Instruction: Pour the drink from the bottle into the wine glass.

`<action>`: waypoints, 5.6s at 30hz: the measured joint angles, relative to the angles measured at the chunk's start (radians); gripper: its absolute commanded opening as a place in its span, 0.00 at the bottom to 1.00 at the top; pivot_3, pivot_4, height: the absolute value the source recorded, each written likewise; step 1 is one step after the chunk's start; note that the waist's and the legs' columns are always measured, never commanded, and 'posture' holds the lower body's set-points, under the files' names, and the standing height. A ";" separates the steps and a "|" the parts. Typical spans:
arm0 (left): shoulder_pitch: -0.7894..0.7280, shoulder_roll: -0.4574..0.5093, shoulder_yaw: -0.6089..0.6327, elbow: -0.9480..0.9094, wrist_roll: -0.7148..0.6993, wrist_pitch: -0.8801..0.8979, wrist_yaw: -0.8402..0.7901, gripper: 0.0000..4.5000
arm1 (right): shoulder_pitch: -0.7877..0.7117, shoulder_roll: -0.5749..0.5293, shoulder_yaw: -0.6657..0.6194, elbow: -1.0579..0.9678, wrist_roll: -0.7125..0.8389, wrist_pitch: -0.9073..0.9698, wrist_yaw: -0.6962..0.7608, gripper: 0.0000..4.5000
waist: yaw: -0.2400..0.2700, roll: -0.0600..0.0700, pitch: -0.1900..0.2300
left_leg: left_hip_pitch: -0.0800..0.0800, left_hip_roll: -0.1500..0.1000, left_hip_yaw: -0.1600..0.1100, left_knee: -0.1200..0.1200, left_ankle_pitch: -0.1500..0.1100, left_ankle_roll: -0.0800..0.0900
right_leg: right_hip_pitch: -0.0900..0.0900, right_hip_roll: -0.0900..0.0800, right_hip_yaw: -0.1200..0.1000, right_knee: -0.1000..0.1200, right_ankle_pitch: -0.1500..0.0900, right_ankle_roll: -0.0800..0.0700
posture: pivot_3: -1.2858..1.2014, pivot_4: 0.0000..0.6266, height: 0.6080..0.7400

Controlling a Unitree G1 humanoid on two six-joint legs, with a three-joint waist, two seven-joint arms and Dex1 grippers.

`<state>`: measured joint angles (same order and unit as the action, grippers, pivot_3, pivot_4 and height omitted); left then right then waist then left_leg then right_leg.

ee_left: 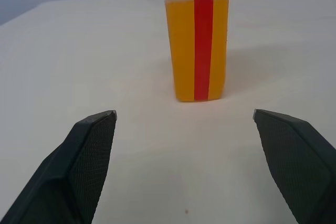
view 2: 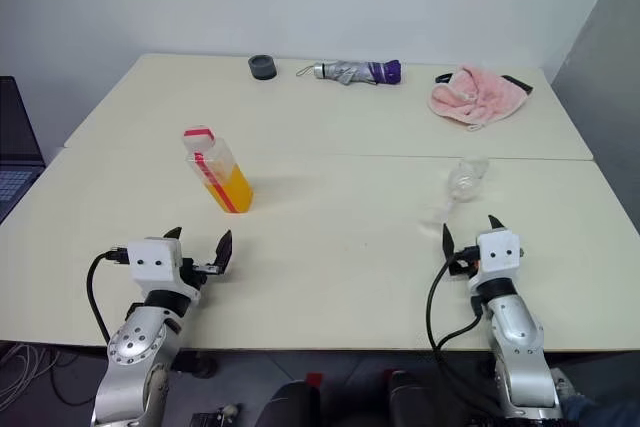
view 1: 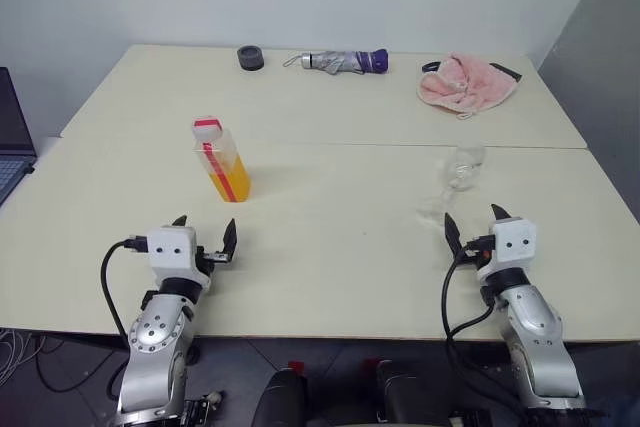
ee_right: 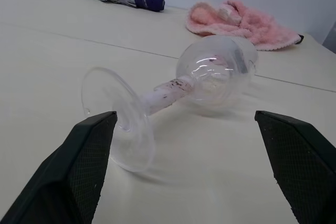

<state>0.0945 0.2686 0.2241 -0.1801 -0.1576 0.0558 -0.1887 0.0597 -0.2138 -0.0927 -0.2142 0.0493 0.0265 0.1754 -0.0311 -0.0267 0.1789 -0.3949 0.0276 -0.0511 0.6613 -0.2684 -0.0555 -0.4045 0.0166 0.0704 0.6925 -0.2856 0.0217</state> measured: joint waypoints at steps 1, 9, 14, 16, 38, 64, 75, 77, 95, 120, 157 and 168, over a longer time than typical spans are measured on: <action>-0.001 0.000 0.000 0.000 0.000 -0.004 0.000 0.99 | -0.001 0.000 0.000 0.003 0.000 0.000 0.000 1.00 | 0.000 0.000 0.000 | 0.000 0.000 0.000 0.000 0.000 0.000 | 0.000 0.000 0.000 0.000 0.000 0.000 | 0.52 0.24 1.00; -0.005 -0.007 0.000 -0.001 -0.004 0.001 0.001 0.99 | -0.003 -0.001 0.000 0.052 0.000 -0.038 0.008 1.00 | 0.000 0.000 0.000 | 0.000 0.000 0.000 0.000 0.000 0.000 | 0.000 0.000 0.000 0.000 0.000 0.000 | 0.52 0.24 1.00; -0.014 0.010 0.013 0.011 -0.007 -0.036 -0.022 0.99 | -0.008 -0.006 0.000 0.056 0.000 -0.043 0.019 1.00 | 0.000 0.000 0.000 | 0.000 0.000 0.000 0.000 0.000 0.000 | 0.000 0.000 0.000 0.000 0.000 0.000 | 0.52 0.24 1.00; -0.019 0.018 0.023 0.026 -0.006 -0.050 -0.023 0.99 | -0.011 -0.011 0.001 0.056 0.001 -0.044 0.027 1.00 | 0.000 0.000 0.000 | 0.000 0.000 0.000 0.000 0.000 0.000 | 0.000 0.000 0.000 0.000 0.000 0.000 | 0.52 0.24 1.00; -0.111 0.029 -0.001 0.074 -0.004 -0.049 -0.060 0.99 | -0.017 -0.249 0.061 -0.097 0.248 0.056 0.439 1.00 | 0.000 0.000 0.000 | 0.000 -0.001 -0.001 0.001 0.000 0.000 | 0.001 0.000 -0.001 0.001 0.000 0.000 | 0.52 0.24 1.00; -0.268 0.079 0.001 0.065 0.004 0.144 -0.044 0.99 | -0.286 -0.344 0.153 -0.120 0.379 0.329 0.655 1.00 | 0.001 0.000 0.000 | 0.000 -0.001 -0.002 0.002 0.000 0.000 | 0.001 0.000 -0.002 0.003 0.000 0.000 | 0.52 0.24 1.00; -0.377 0.082 -0.001 0.069 0.015 0.206 -0.019 0.99 | -0.359 -0.355 0.157 -0.142 0.405 0.384 0.679 1.00 | 0.001 -0.001 0.000 | 0.000 -0.001 -0.003 0.002 0.000 0.000 | 0.000 0.000 -0.003 0.003 0.000 0.000 | 0.52 0.24 1.00; -0.399 0.082 -0.002 0.077 0.016 0.211 -0.019 0.99 | -0.369 -0.353 0.162 -0.142 0.405 0.389 0.678 1.00 | 0.001 -0.001 0.000 | 0.000 -0.001 -0.003 0.002 0.000 0.000 | 0.000 0.000 -0.003 0.003 0.000 0.000 | 0.52 0.24 1.00; -0.558 0.084 -0.024 0.250 0.043 0.244 0.000 0.99 | -0.397 -0.343 0.193 -0.141 0.403 0.399 0.673 1.00 | 0.001 -0.001 0.000 | -0.001 -0.001 -0.003 0.002 0.000 0.000 | 0.000 -0.001 -0.004 0.004 0.000 0.000 | 0.52 0.24 1.00; -0.579 0.081 -0.024 0.265 0.046 0.257 0.003 0.40 | -0.408 -0.335 0.194 -0.135 0.400 0.399 0.670 1.00 | 0.001 -0.001 0.000 | -0.001 -0.001 -0.004 0.002 0.000 0.000 | 0.000 -0.001 -0.004 0.004 0.000 0.000 | 0.52 0.24 1.00; -0.632 0.154 -0.318 0.247 -0.269 0.286 -0.941 0.40 | -0.435 -0.278 0.134 -0.321 0.482 0.686 0.384 1.00 | -0.002 0.000 0.000 | -0.002 -0.002 -0.004 0.002 0.000 0.000 | -0.001 0.001 -0.004 0.003 0.000 0.000 | 0.52 0.24 1.00; -0.736 0.138 -0.345 0.415 -0.228 0.172 -1.064 0.40 | -0.547 -0.235 0.154 -0.321 0.485 0.808 0.330 1.00 | -0.001 0.000 0.000 | -0.003 -0.002 -0.004 0.002 0.000 0.000 | -0.002 0.001 -0.004 0.003 0.000 0.000 | 0.52 0.24 1.00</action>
<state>-0.6415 0.4070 -0.1213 0.2354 -0.3854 0.2280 -1.2529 -0.4868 -0.4490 0.0615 -0.5351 0.5339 0.8341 0.5058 -0.0322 -0.0271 0.1794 -0.3981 0.0259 -0.0548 0.6630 -0.2683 -0.0554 -0.4063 0.0177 0.0663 0.6953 -0.2854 0.0212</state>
